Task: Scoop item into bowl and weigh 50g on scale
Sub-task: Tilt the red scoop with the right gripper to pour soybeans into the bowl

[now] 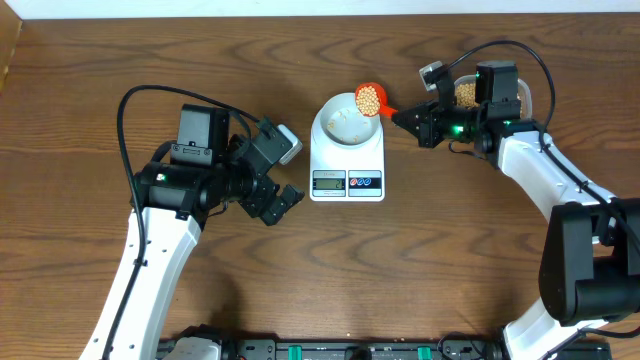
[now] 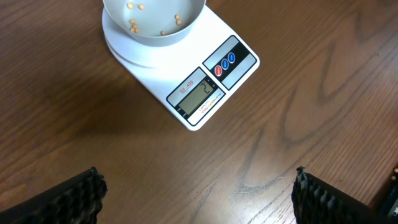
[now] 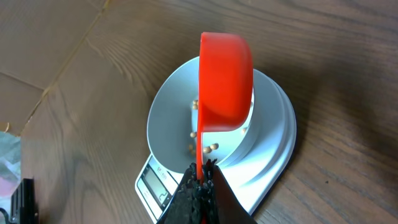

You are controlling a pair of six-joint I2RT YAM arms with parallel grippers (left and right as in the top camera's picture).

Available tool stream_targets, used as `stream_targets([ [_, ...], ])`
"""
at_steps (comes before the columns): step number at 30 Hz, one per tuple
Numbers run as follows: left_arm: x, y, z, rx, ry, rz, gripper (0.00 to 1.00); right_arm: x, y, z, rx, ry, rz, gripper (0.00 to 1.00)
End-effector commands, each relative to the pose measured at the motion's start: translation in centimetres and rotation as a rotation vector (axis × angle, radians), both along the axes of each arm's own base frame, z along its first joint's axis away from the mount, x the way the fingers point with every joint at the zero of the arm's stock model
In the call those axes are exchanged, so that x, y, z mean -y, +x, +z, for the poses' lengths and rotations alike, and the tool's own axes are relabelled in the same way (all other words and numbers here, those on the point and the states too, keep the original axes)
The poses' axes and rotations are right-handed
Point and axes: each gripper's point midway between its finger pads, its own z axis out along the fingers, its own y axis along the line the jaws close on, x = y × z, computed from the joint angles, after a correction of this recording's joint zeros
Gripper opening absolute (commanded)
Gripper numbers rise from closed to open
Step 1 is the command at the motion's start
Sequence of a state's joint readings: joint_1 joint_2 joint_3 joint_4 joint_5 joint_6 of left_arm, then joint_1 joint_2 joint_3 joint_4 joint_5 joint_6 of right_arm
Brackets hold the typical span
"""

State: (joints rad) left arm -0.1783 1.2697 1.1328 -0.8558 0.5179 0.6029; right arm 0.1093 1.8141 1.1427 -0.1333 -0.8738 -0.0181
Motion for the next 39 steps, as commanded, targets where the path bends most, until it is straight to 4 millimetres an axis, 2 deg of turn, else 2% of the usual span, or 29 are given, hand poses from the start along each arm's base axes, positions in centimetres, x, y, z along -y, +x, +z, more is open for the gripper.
stream_targets([
  [1, -0.1, 0.6, 1.6, 0.050, -0.004, 0.000, 0.98, -0.5, -0.2, -0.3, 0.027, -0.011, 0.036, 0.01],
  [7, -0.1, 0.6, 1.6, 0.050, -0.004, 0.000, 0.98, -0.7, -0.4, -0.5, 0.079, -0.039, 0.075, 0.01],
  [15, -0.1, 0.6, 1.6, 0.050, -0.004, 0.000, 0.98, -1.9, -1.1, -0.6, 0.176, -0.082, 0.166, 0.01],
  [39, -0.1, 0.6, 1.6, 0.050, -0.004, 0.000, 0.98, -1.7, -0.8, -1.0, 0.219, -0.132, 0.171, 0.01],
])
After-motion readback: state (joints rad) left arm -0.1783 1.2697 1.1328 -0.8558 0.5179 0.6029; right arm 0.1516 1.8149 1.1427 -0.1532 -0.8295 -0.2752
